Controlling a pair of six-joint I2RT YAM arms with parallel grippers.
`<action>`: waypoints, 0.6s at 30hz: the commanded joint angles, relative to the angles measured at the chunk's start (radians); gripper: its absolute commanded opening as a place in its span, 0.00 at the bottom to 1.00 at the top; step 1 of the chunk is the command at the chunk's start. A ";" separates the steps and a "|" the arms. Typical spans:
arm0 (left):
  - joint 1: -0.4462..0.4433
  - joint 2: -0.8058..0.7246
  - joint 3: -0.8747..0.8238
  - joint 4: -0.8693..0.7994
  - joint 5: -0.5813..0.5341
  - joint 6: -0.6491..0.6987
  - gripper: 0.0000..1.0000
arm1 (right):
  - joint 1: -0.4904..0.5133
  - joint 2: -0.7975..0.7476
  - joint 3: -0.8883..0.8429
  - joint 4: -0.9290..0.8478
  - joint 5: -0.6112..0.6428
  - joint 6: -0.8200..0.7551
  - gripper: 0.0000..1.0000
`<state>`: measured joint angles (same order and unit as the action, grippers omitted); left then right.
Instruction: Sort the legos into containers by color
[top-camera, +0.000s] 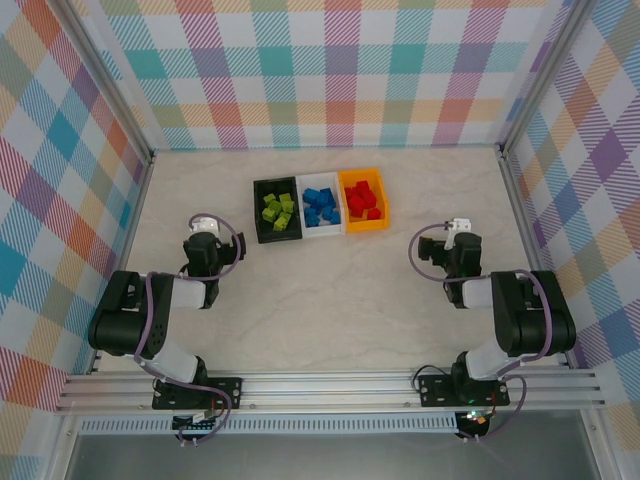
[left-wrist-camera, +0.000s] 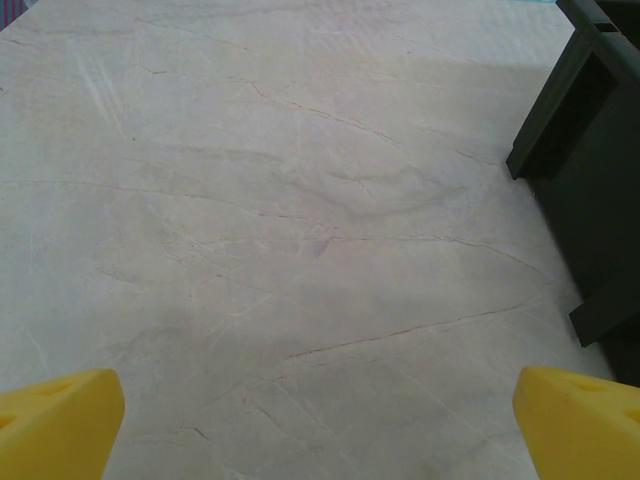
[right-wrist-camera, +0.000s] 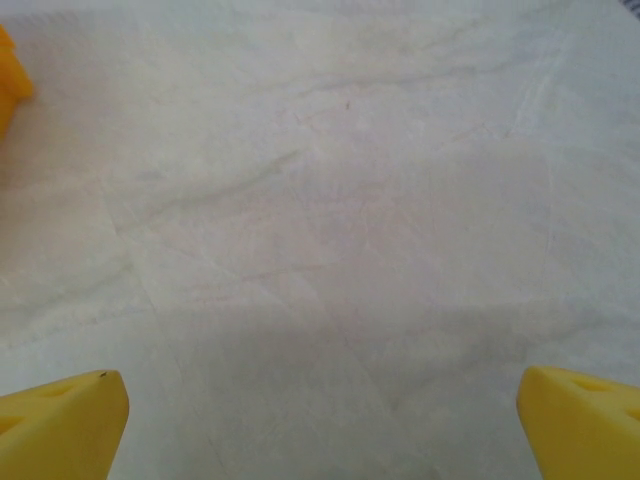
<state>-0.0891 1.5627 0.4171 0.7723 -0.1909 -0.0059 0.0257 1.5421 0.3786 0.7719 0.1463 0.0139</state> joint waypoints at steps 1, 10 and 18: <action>0.008 -0.001 -0.006 0.047 0.012 0.014 1.00 | -0.006 -0.008 0.027 0.067 -0.076 0.017 1.00; 0.007 0.000 -0.004 0.045 0.013 0.014 1.00 | -0.006 -0.010 0.022 0.076 -0.074 0.016 1.00; 0.007 0.000 -0.003 0.044 0.013 0.016 1.00 | -0.005 -0.010 0.021 0.075 -0.074 0.015 1.00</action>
<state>-0.0891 1.5627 0.4171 0.7891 -0.1909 -0.0059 0.0246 1.5421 0.3874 0.8127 0.0921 0.0181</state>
